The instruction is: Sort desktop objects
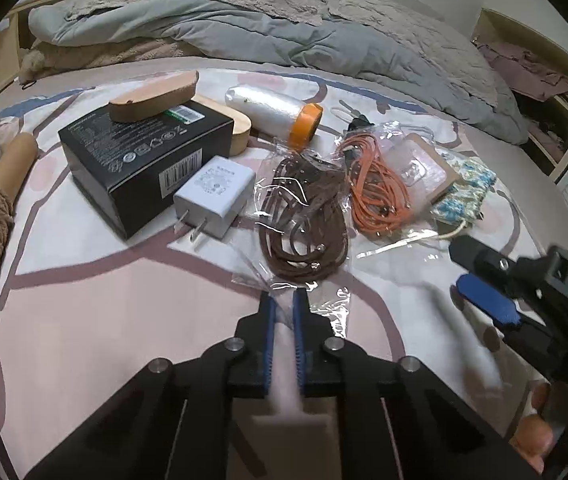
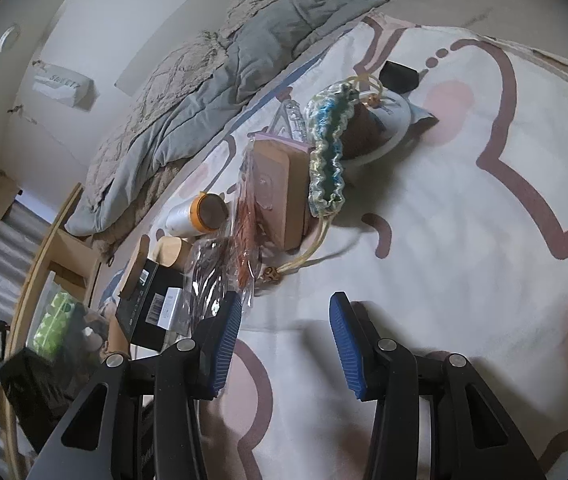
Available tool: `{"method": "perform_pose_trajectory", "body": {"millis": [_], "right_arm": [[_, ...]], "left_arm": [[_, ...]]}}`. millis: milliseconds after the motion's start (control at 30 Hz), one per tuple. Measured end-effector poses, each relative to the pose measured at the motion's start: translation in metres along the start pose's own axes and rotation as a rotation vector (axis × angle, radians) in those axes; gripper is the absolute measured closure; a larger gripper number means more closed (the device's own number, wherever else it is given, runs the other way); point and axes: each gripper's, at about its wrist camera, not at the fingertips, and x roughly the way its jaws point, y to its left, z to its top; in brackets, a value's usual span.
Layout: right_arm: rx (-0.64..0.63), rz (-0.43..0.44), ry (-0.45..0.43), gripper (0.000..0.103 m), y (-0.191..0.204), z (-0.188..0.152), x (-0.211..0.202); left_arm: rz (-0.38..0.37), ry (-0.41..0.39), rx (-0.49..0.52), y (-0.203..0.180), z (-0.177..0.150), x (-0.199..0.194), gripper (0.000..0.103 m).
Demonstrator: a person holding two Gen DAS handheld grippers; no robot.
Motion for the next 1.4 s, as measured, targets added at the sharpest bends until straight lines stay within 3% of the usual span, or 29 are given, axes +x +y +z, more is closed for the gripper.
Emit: {"method": "perform_pose_trajectory", "body": {"millis": [167, 467, 967, 1033, 1100, 1133, 1167, 1267, 1400], "right_arm": [[0.012, 0.006, -0.002, 0.056, -0.002, 0.001, -0.001], [0.025, 0.014, 0.013, 0.056, -0.004, -0.001, 0.001], [0.008, 0.011, 0.031, 0.056, -0.001, -0.003, 0.002], [0.018, 0.012, 0.032, 0.056, -0.003, -0.003, 0.002], [0.022, 0.014, 0.035, 0.056, -0.005, -0.002, 0.002], [0.022, 0.014, 0.036, 0.056, -0.005, -0.002, 0.002], [0.020, 0.014, 0.037, 0.056, -0.005, -0.002, 0.003], [0.007, 0.019, 0.045, 0.056, -0.001, -0.002, 0.003], [-0.018, 0.025, 0.055, 0.056, 0.004, -0.006, 0.000]], "left_arm": [[-0.007, 0.023, 0.032, 0.000, -0.013, -0.013, 0.097], [0.034, 0.086, 0.191, 0.002, -0.061, -0.051, 0.097], [0.038, 0.194, 0.189, 0.059, -0.147, -0.137, 0.097], [0.059, 0.192, 0.200, 0.064, -0.149, -0.147, 0.090], [0.108, 0.148, 0.205, 0.068, -0.148, -0.161, 0.047], [0.116, 0.119, 0.202, 0.070, -0.145, -0.167, 0.038], [0.116, 0.074, 0.192, 0.071, -0.141, -0.176, 0.033], [0.094, 0.022, 0.182, 0.068, -0.129, -0.179, 0.033], [0.093, 0.062, 0.167, 0.061, -0.114, -0.150, 0.034]]}}
